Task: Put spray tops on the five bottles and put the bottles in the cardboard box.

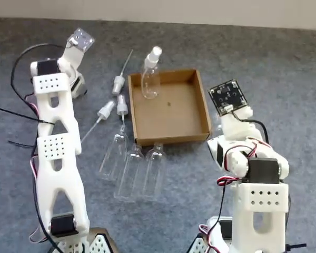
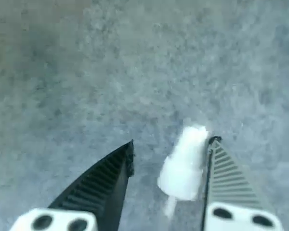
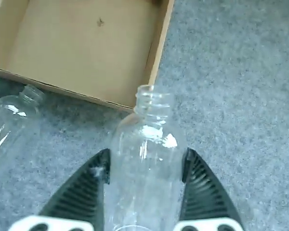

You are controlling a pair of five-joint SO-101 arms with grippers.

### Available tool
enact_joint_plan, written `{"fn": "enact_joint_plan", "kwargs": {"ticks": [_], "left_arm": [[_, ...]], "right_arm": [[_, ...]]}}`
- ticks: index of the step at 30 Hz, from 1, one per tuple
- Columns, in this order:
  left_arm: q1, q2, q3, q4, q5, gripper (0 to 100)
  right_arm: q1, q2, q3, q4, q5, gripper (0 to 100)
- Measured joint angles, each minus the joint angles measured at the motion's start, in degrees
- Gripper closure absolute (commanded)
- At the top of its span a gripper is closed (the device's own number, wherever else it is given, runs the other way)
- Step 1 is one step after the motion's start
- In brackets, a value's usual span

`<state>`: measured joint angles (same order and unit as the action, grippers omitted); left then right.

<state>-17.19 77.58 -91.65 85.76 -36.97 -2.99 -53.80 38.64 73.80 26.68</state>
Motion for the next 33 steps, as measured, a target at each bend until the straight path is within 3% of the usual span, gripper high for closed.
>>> {"fn": "enact_joint_plan", "kwargs": {"ticks": [10,17,23,27,33], "left_arm": [[0.0,1.67,-0.7,3.6,-1.67,95],[-0.09,0.44,-1.67,11.43,-1.32,96],[-0.09,-9.85,-0.62,14.33,6.15,96],[-1.23,-20.22,7.12,14.86,10.55,99],[-2.37,-42.46,31.82,14.95,14.07,99]], "right_arm": [[0.0,0.0,0.0,0.0,0.0,96.5],[0.0,0.0,0.0,0.0,0.0,96.4],[0.0,0.0,0.0,0.0,0.0,96.4],[0.0,0.0,0.0,0.0,0.0,96.4],[-1.93,0.0,0.0,-2.2,-2.99,96.7]]}}
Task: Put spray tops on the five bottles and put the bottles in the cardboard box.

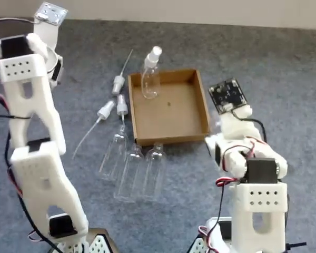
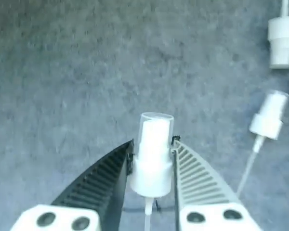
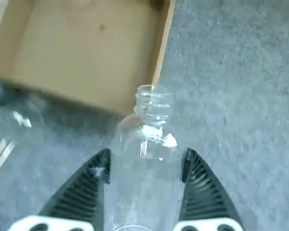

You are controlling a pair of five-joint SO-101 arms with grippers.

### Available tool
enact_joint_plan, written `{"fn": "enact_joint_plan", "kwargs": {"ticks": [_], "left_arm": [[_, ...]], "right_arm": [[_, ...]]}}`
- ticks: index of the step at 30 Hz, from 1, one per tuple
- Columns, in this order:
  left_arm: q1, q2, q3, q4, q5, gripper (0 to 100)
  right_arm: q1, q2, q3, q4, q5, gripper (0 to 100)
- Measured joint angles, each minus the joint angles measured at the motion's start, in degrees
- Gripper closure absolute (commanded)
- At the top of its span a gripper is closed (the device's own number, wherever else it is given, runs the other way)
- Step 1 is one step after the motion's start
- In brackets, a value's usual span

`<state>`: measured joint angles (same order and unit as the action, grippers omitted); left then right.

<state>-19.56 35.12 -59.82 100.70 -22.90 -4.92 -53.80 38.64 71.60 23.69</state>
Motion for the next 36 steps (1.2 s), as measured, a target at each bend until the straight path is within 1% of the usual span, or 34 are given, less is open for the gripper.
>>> {"fn": "enact_joint_plan", "kwargs": {"ticks": [2,4,8,12,16,19,22,26,30,34,36], "left_arm": [[0.18,-8.88,9.05,0.0,0.53,99],[0.97,-17.85,17.05,0.0,0.88,99],[5.01,-36.22,29.63,0.0,1.23,99],[10.99,-52.13,37.27,-0.44,5.98,99],[18.2,-62.59,43.25,-6.59,12.22,99],[23.03,-66.81,46.86,-13.19,17.32,99],[28.31,-69.45,49.32,-20.75,21.71,99],[34.73,-70.77,52.13,-31.03,27.25,99],[40.62,-70.77,55.65,-38.86,29.63,99],[45.89,-70.77,58.9,-44.48,29.98,99],[47.38,-70.77,59.87,-46.77,30.15,99]], "right_arm": [[-2.2,0.0,0.0,-3.69,-3.6,99.3],[-5.1,0.0,0.0,-7.65,-6.15,99.5],[-11.78,0.0,0.09,-11.87,-7.38,99.5],[-17.23,-0.09,3.69,-16.53,-7.38,99.5],[-19.08,-0.09,11.78,-23.91,-7.38,99.5],[-19.43,-0.09,16.62,-29.27,-9.14,99.5],[-19.52,-0.44,18.81,-32.53,-11.08,99.5],[-19.6,-7.12,21.71,-34.55,-11.69,99.5],[-20.75,-17.14,29.63,-36.4,-11.78,99.5],[-22.59,-25.67,37.89,-37.01,-11.78,99.5],[-23.65,-29.27,41.14,-37.1,-11.78,99.5]]}}
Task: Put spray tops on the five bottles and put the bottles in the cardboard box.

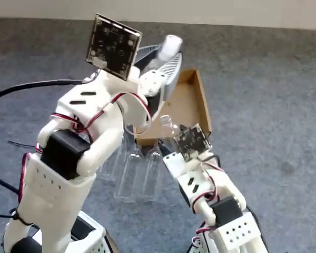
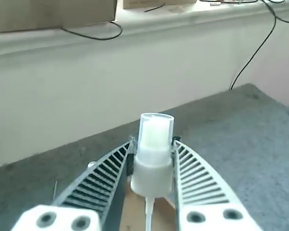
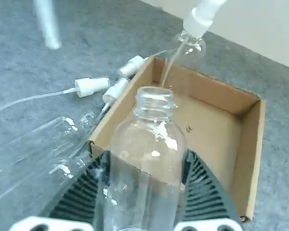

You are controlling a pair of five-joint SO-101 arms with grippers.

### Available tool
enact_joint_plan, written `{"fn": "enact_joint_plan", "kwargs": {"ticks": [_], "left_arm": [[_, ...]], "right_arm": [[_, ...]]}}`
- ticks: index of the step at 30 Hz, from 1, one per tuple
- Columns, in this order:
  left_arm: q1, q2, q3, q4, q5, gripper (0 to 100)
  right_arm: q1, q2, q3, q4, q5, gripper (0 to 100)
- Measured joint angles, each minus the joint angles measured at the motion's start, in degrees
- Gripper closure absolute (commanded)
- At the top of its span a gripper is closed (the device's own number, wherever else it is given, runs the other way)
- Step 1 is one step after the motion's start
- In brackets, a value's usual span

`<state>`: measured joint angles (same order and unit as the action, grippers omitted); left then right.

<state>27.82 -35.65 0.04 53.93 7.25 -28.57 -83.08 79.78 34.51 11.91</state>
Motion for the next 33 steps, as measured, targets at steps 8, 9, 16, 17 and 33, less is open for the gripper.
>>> {"fn": "enact_joint_plan", "kwargs": {"ticks": [8,9,16,17,33], "left_arm": [[2.81,0.0,1.85,-5.89,0.0,99],[2.9,0.0,2.46,-6.24,0.0,99],[2.81,0.0,8.62,-11.87,0.0,99],[2.81,0.0,9.14,-12.84,0.0,99],[2.99,0.0,8.79,-17.41,0.0,99]], "right_arm": [[-0.18,-9.76,2.9,0.0,0.0,99.5],[-0.18,-10.46,2.9,0.0,0.0,99.5],[-0.18,-14.33,2.9,0.0,0.0,99.5],[-0.18,-14.68,2.9,0.0,0.0,99.5],[-0.18,-14.86,2.9,0.0,0.0,99.5]]}}
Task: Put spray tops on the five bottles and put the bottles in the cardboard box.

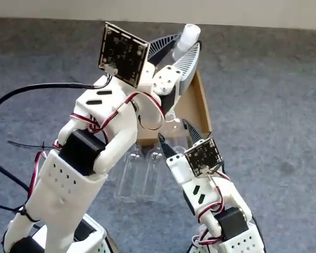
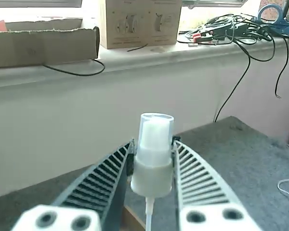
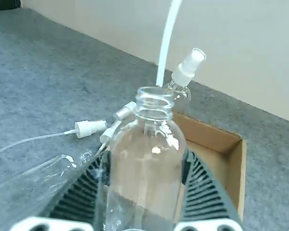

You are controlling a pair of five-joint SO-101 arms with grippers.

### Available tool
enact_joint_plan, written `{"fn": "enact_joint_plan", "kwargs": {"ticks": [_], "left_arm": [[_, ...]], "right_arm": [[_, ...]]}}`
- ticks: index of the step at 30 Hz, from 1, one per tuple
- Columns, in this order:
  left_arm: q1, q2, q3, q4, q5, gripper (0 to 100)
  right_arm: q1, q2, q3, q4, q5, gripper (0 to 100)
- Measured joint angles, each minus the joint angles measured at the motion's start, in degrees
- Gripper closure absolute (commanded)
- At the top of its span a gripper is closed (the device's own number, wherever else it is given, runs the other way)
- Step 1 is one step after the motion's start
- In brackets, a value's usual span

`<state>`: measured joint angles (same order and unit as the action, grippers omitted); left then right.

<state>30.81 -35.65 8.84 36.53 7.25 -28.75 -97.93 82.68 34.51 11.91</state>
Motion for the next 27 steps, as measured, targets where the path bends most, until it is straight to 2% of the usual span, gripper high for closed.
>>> {"fn": "enact_joint_plan", "kwargs": {"ticks": [5,11,17,24,27], "left_arm": [[2.11,0.0,6.07,0.0,0.0,99],[2.02,0.09,10.99,0.0,0.0,99],[1.85,-0.79,14.24,-0.18,0.0,99],[1.58,-13.19,26.11,-0.18,0.0,98],[1.58,-19.25,30.86,-0.18,0.0,91]], "right_arm": [[0.0,-0.26,0.0,0.0,0.0,99.5],[-0.09,-0.44,0.0,0.0,-6.33,99.5],[0.0,-0.44,0.0,0.0,-7.65,99.4],[-0.18,-0.44,0.0,0.0,-7.74,99.4],[-0.18,-0.44,0.0,0.0,-7.74,99.4]]}}
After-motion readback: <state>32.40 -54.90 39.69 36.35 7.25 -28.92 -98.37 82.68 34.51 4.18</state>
